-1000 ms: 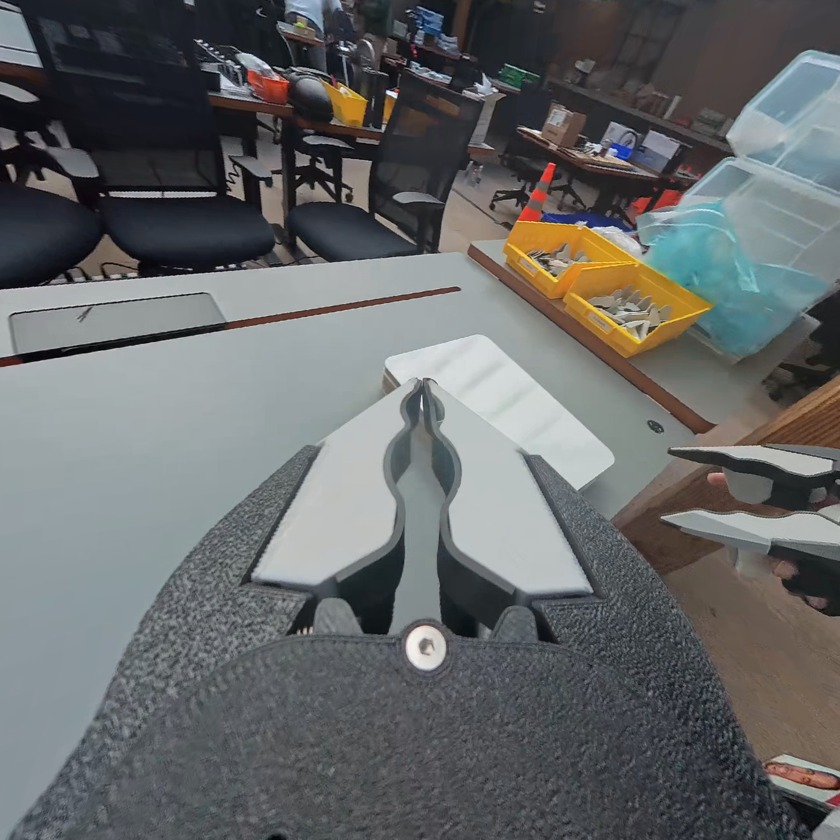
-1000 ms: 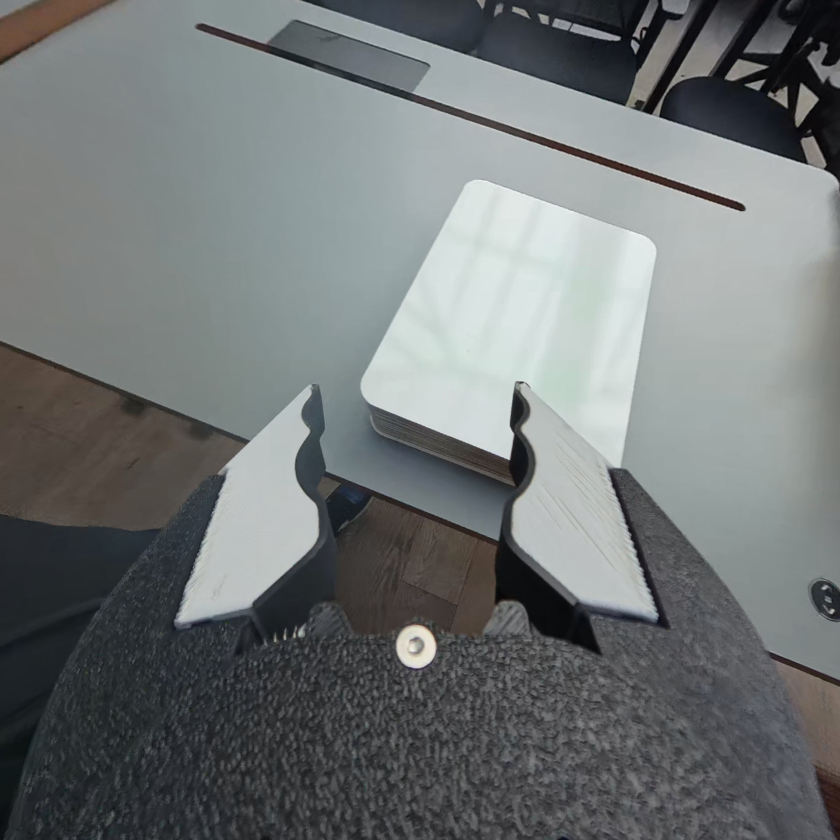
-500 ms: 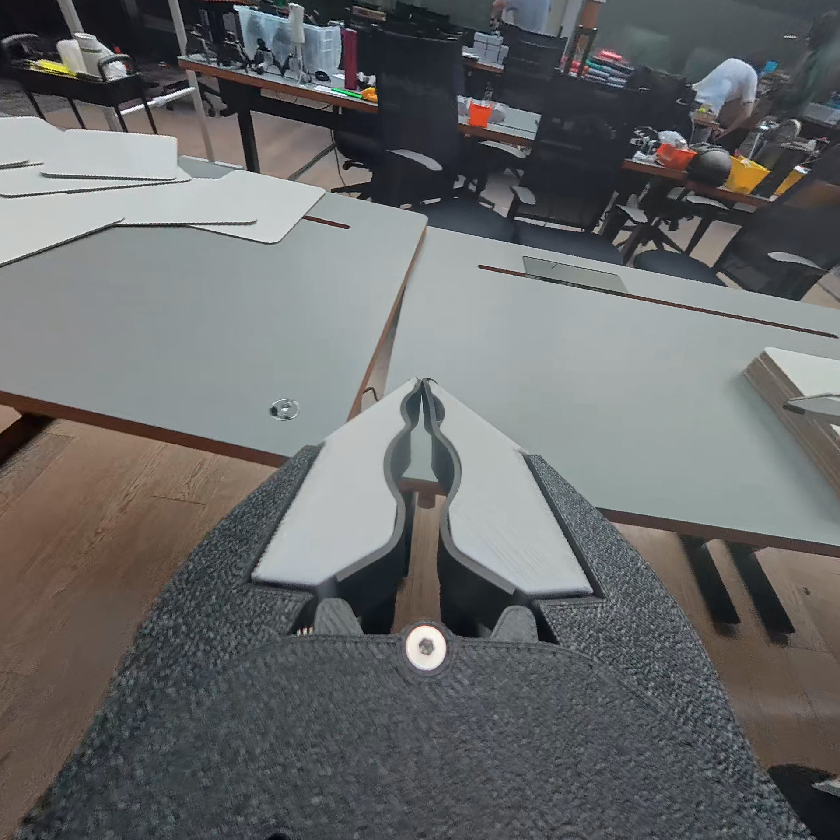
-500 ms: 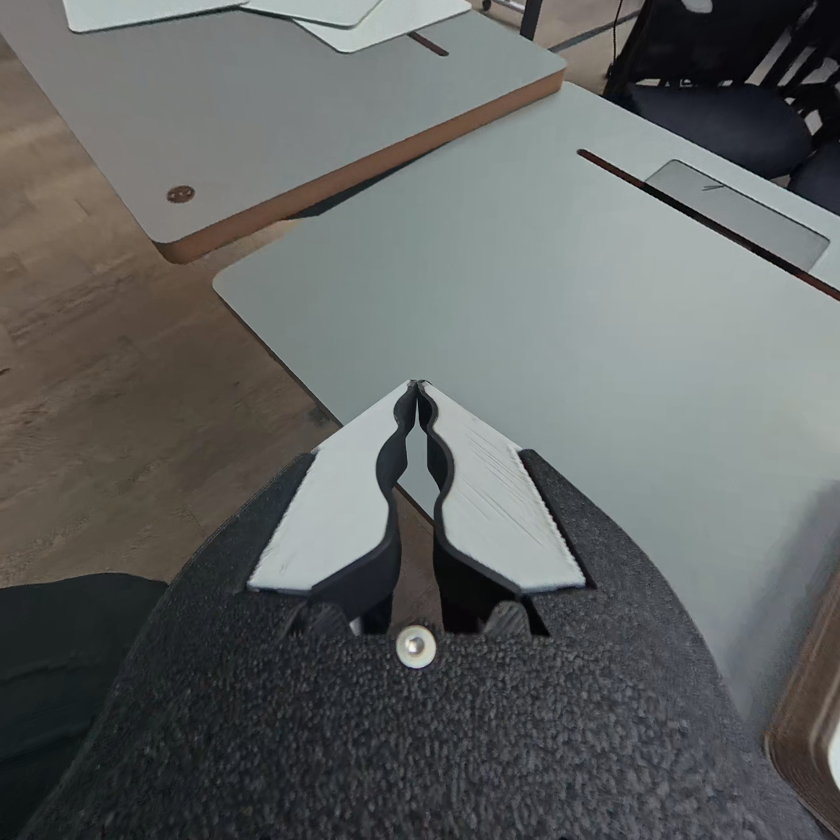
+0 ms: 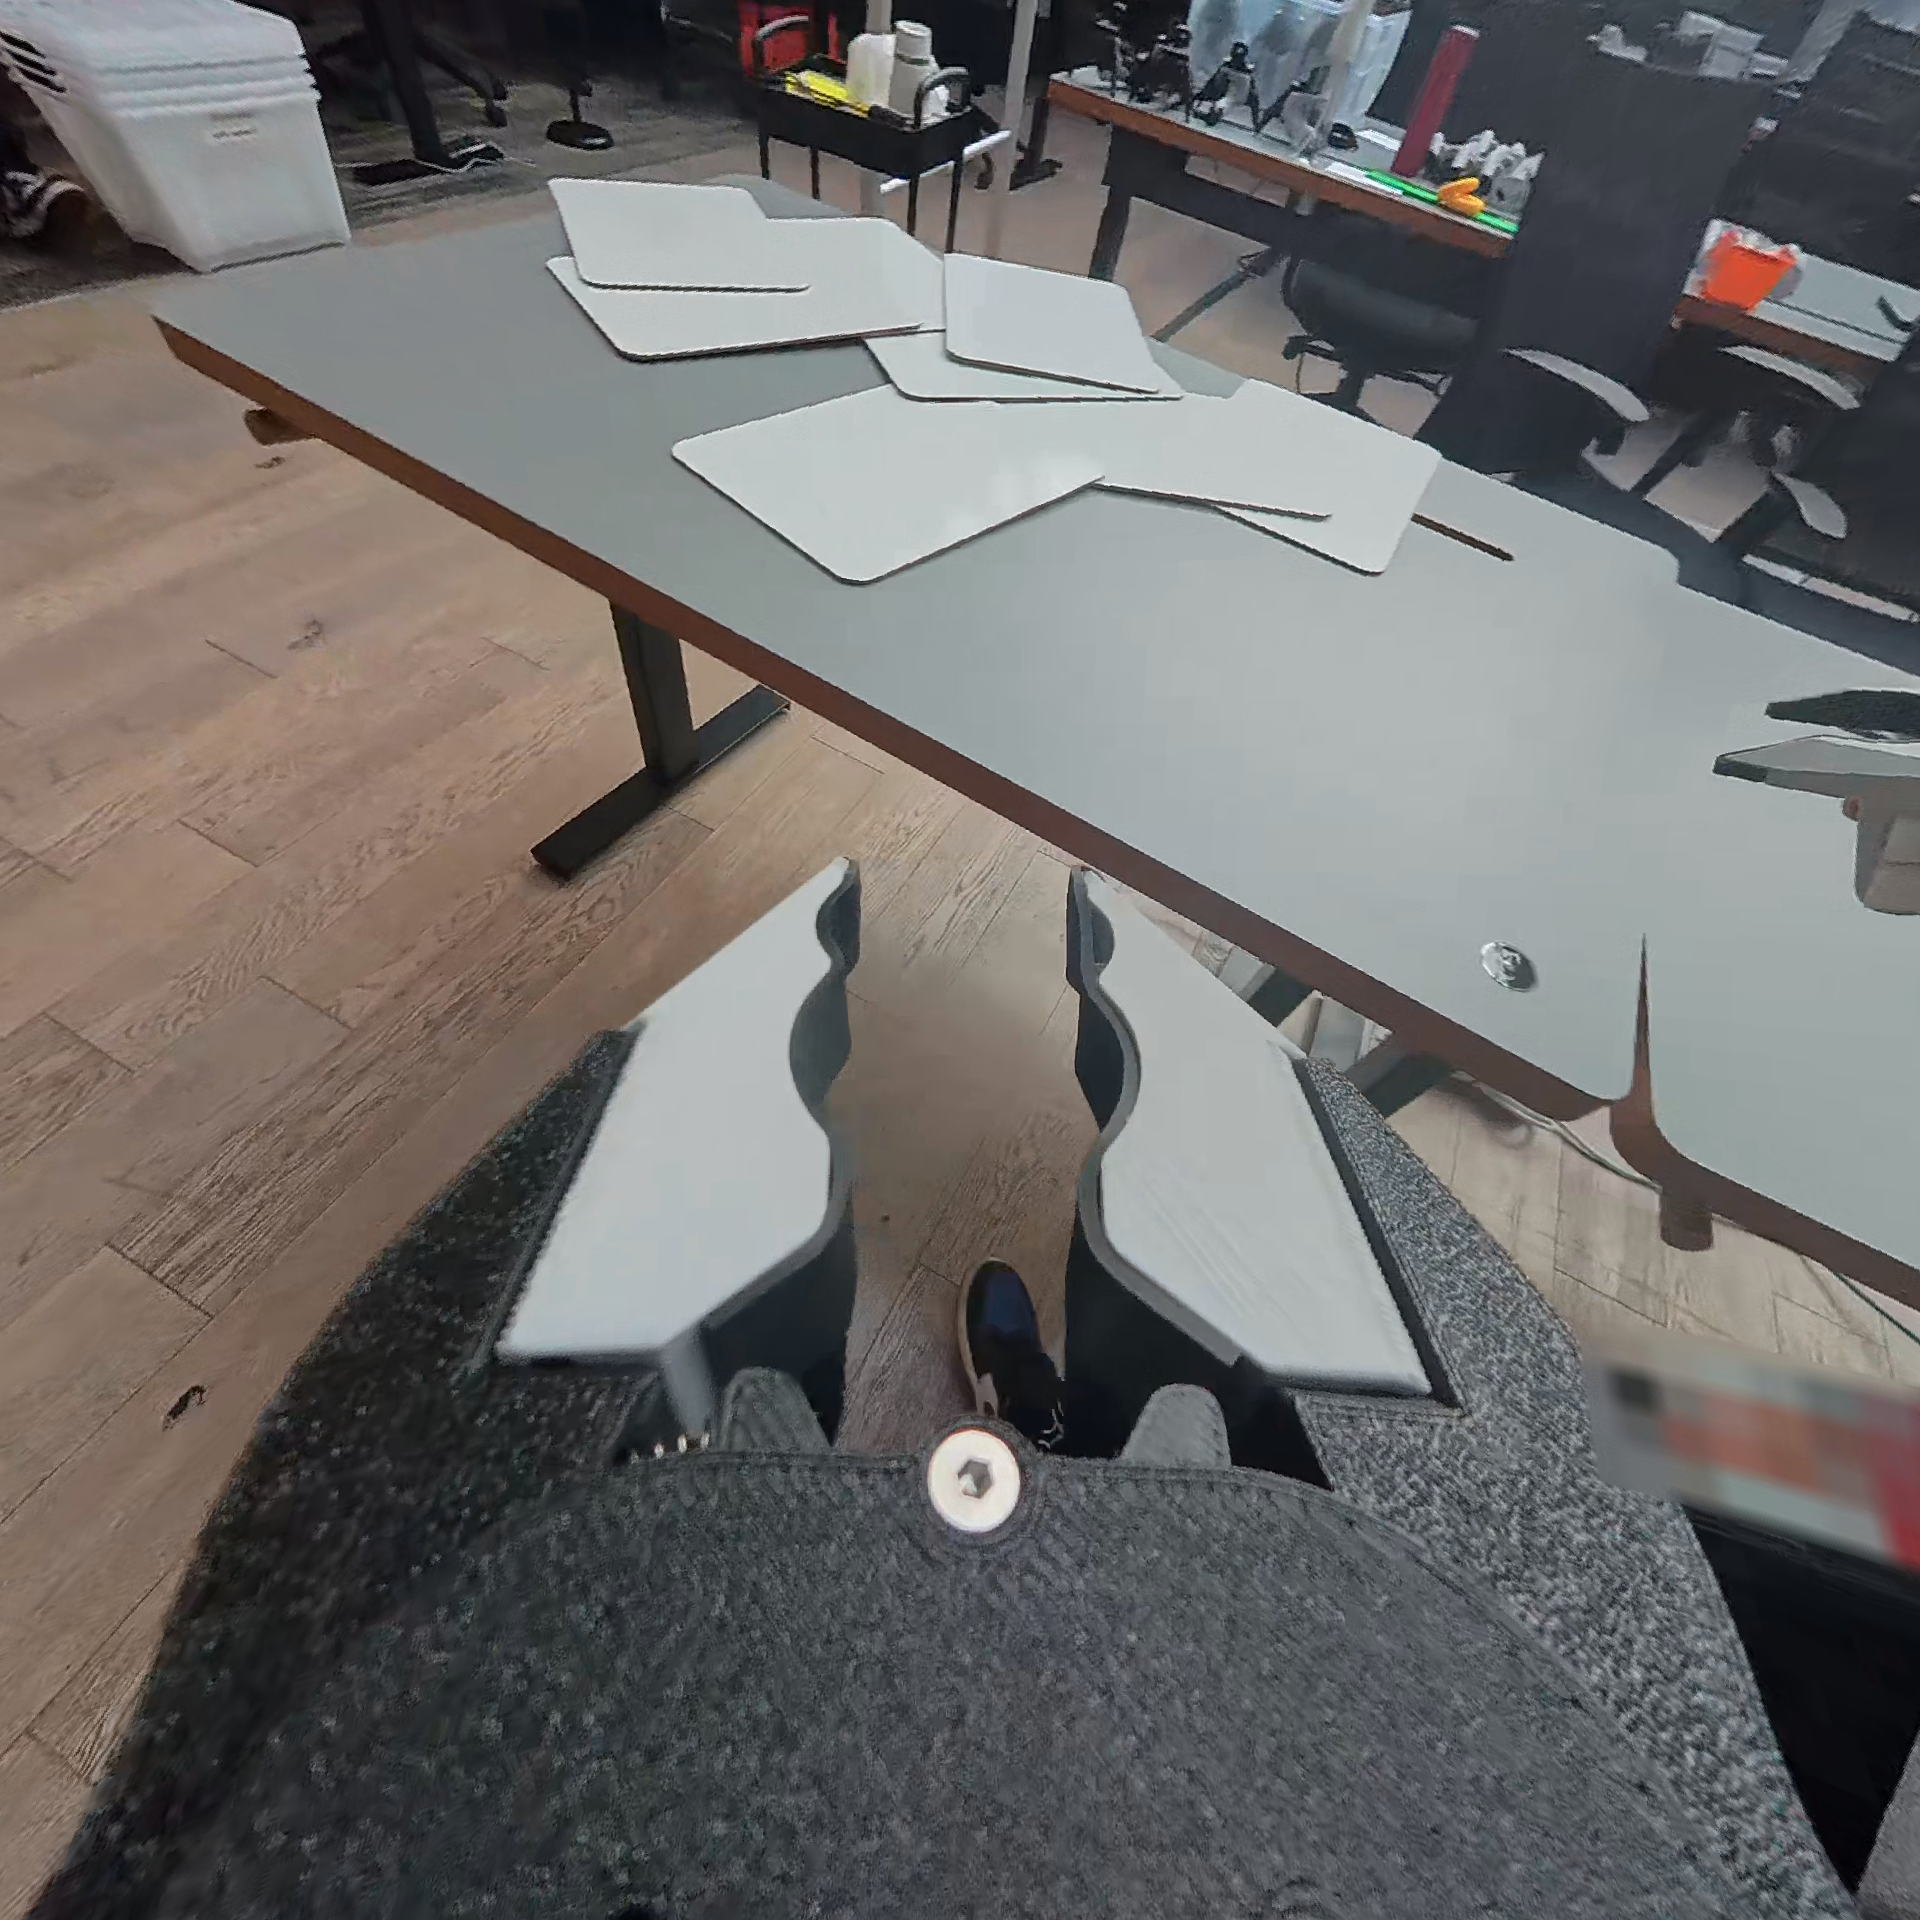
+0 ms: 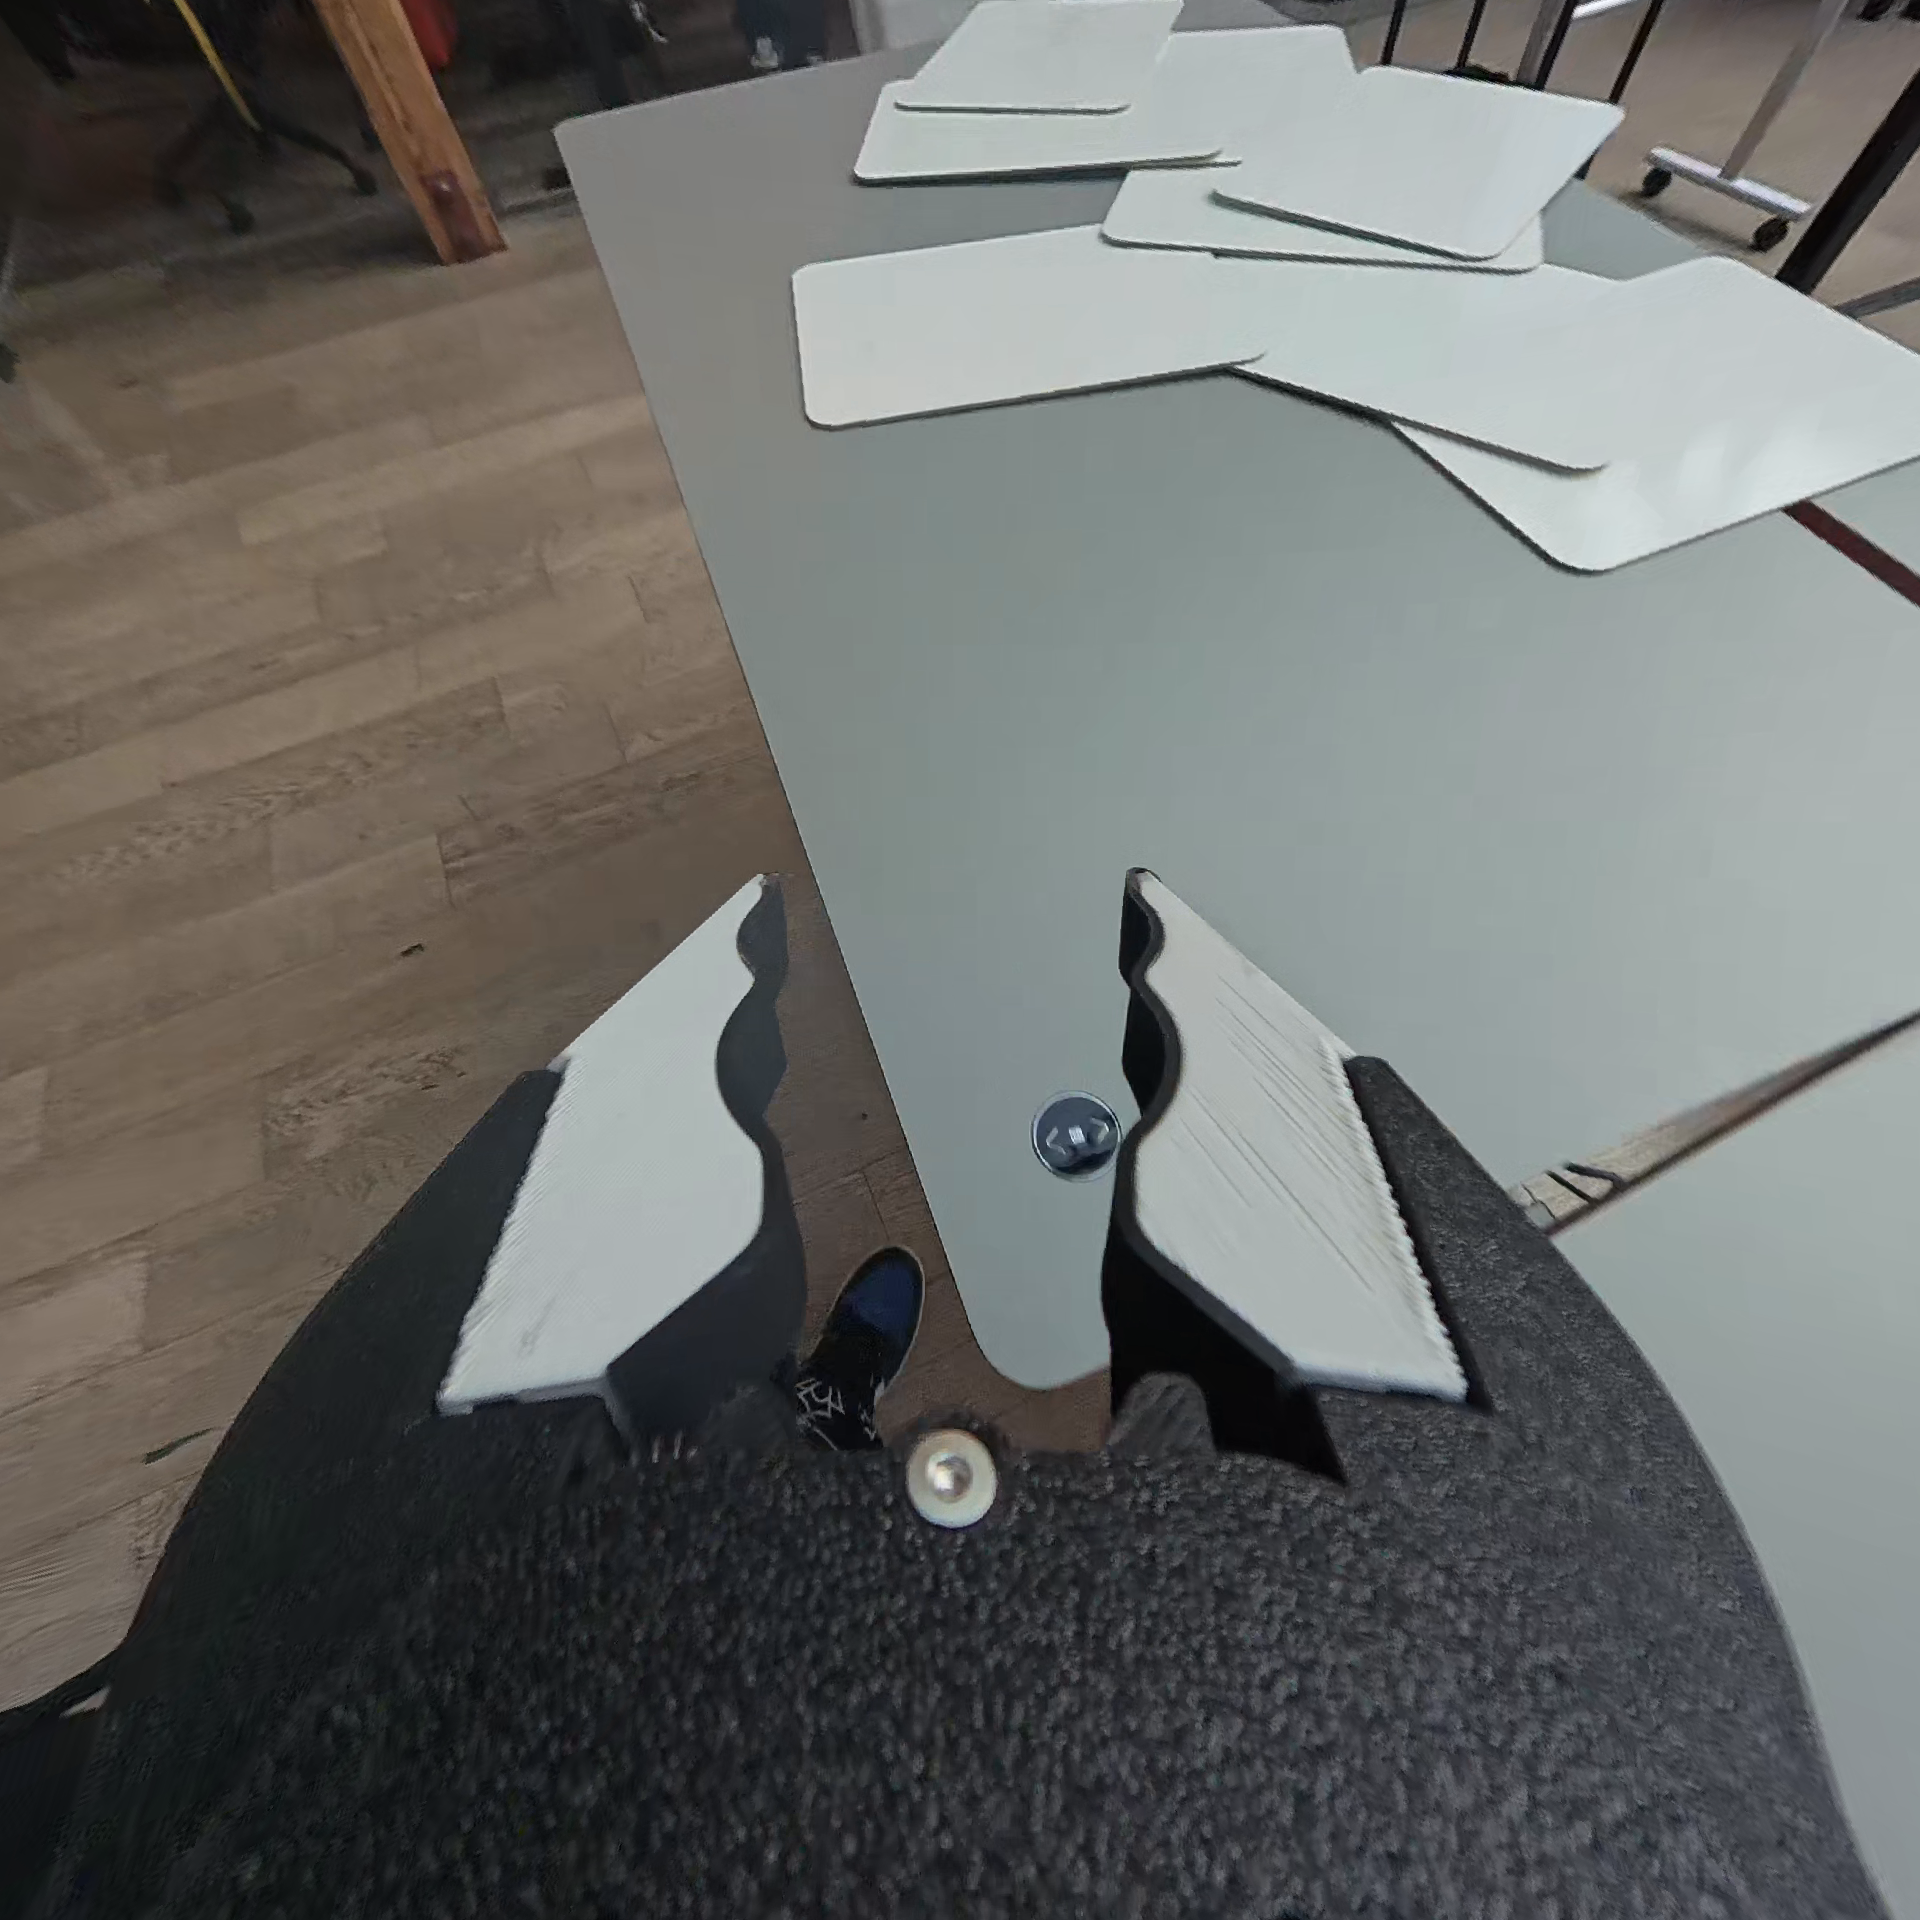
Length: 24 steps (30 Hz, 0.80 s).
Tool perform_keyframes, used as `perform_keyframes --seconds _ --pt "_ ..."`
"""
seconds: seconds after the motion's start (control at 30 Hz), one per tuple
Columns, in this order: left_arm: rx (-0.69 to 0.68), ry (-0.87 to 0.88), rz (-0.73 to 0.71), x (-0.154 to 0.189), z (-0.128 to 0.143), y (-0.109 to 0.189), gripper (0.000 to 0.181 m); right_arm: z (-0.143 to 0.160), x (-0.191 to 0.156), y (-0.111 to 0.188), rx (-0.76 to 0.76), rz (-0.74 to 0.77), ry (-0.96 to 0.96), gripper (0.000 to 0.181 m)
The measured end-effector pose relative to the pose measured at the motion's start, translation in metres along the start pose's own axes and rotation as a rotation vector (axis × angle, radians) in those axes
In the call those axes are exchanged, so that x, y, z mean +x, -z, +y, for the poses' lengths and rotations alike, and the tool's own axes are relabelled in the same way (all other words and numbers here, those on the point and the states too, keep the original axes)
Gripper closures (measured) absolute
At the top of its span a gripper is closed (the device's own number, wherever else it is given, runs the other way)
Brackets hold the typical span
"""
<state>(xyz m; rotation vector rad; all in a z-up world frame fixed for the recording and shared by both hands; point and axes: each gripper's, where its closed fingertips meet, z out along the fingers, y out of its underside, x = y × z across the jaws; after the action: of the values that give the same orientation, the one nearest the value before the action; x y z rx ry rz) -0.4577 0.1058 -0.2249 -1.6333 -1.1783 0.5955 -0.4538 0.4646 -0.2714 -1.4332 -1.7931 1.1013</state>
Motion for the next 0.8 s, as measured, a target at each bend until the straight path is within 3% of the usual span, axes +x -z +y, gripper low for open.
perform_keyframes --seconds 0.07,0.3,0.5,0.57,0.67,0.8 --pt "0.009 0.033 -0.043 -0.037 -0.004 -0.013 0.134 -0.019 -0.015 -0.056 -0.011 -0.033 0.020 0.108" --pt "-0.002 0.094 -0.126 -0.161 -0.038 -0.094 0.118 -0.087 -0.043 -0.268 -0.049 -0.079 0.049 0.111" --pt "-0.012 0.108 -0.101 -0.241 -0.107 -0.179 0.118 -0.149 -0.033 -0.436 -0.110 -0.014 -0.005 0.147" --pt "-0.013 0.105 -0.073 -0.258 -0.128 -0.205 0.119 -0.158 -0.032 -0.483 -0.157 -0.005 -0.023 0.163" --pt "-0.042 0.087 -0.020 -0.283 -0.148 -0.243 0.119 -0.163 -0.037 -0.541 -0.219 0.013 -0.031 0.171" --pt "-0.098 0.013 0.103 -0.310 -0.164 -0.293 0.119 -0.140 -0.049 -0.584 -0.363 0.073 -0.022 0.176"
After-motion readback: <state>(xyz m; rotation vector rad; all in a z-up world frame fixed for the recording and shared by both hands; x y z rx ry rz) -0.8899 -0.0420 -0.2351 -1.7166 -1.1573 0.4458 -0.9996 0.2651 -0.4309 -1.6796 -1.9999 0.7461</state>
